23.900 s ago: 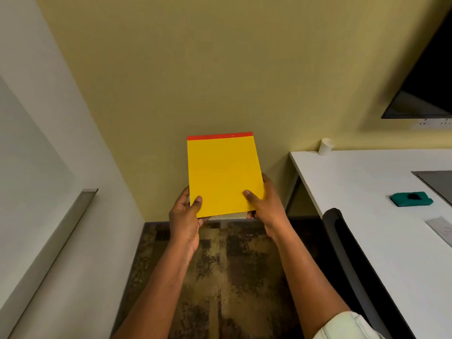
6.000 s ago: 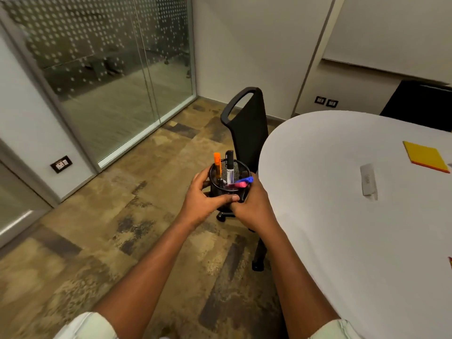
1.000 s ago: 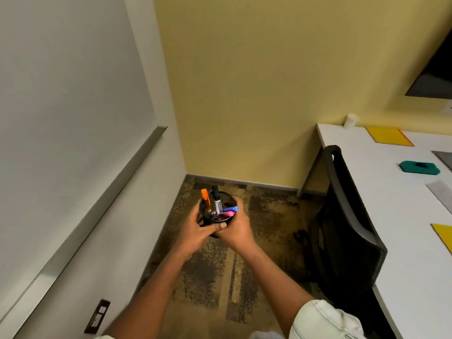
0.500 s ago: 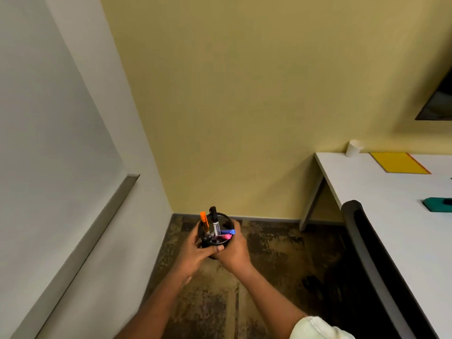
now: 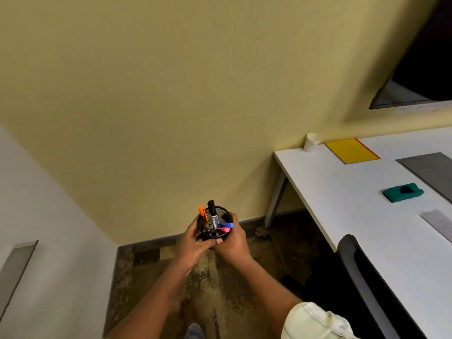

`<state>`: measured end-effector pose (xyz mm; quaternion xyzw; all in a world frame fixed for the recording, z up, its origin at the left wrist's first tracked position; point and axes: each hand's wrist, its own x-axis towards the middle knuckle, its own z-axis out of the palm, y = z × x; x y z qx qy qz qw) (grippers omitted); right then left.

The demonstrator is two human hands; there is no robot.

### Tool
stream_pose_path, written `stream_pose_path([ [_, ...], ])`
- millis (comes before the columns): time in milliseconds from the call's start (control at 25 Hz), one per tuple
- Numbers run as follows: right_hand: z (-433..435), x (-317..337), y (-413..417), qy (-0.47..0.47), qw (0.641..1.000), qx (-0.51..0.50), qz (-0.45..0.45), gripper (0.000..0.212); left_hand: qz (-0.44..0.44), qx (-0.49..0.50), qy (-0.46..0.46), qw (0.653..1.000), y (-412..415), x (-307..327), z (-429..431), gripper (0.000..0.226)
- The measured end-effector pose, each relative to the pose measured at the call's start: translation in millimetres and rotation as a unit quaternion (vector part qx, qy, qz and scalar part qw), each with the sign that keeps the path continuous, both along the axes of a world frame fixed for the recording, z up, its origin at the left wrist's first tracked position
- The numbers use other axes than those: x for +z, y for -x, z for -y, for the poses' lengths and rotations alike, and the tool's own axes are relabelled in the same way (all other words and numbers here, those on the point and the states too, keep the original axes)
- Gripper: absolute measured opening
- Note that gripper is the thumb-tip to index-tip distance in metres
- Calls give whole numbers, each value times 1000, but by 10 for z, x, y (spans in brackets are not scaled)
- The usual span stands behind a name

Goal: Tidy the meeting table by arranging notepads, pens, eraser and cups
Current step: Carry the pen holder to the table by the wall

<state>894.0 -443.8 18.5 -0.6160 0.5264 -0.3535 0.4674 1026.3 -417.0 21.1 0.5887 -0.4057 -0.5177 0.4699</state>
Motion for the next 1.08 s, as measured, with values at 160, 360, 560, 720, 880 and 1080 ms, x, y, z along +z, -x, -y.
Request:
stream_pose_path([
  [160, 809, 2, -75, 9, 996, -79, -34, 77, 18, -78, 7, 997, -106, -9, 1002, 84],
  [360, 1566, 69, -68, -14, 984, -174, -31, 80, 53, -186, 28, 981, -127, 45, 2053, 87],
  [560, 1988, 72, 110, -25, 968, -248, -31, 85, 61, -265, 37, 962, 103, 22, 2683, 87],
  [720, 2439, 24, 399, -30, 964, -257, -59, 74, 54, -276, 46, 958, 413, 15, 3141, 81],
  [880, 2886, 27, 788, -27, 960, -271, -64, 76, 63, -296, 56, 951, 827, 71, 3611, 76],
  [1080, 3282, -25, 1330, -20, 948, -317, -26, 79, 40, -330, 40, 942, 1430, 76, 4029, 75],
])
